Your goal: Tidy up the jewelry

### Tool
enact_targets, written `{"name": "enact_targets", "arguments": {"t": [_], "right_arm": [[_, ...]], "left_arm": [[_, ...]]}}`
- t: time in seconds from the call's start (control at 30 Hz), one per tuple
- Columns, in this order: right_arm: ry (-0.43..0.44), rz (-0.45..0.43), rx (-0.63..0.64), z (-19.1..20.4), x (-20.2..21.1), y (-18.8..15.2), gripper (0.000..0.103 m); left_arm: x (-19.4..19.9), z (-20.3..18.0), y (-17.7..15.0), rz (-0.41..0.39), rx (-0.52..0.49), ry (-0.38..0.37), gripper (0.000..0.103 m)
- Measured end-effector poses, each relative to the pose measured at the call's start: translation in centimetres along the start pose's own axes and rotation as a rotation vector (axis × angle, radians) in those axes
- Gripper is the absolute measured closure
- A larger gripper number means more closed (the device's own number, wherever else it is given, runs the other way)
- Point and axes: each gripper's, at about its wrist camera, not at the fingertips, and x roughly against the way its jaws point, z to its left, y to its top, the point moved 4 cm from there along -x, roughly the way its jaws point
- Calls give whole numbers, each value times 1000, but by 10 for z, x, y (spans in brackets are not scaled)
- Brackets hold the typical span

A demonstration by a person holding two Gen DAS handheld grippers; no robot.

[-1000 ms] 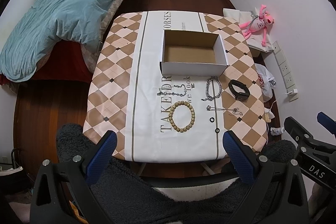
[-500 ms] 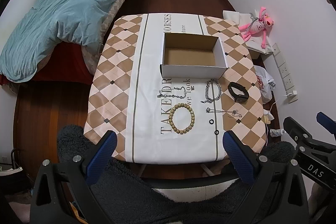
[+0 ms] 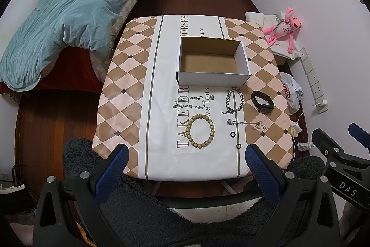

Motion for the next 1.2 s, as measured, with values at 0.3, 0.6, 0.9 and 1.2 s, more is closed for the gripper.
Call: {"name": "enact_targets", "arguments": {"t": [0.3, 0.6, 0.9, 1.2], "right_arm": [[0, -1, 0, -4, 1, 2, 0], [1, -3, -1, -5, 1, 1, 0], [9, 17, -46, -14, -2, 21, 0], [-27, 79, -146, -31, -82, 28, 0]], "left_arm": [[2, 0, 0, -2, -1, -1, 0], [4, 2, 6, -7, -2, -8, 0], [-11, 5, 16, -14, -2, -3, 0], [-86, 21, 37, 2, -29, 87, 1]]}}
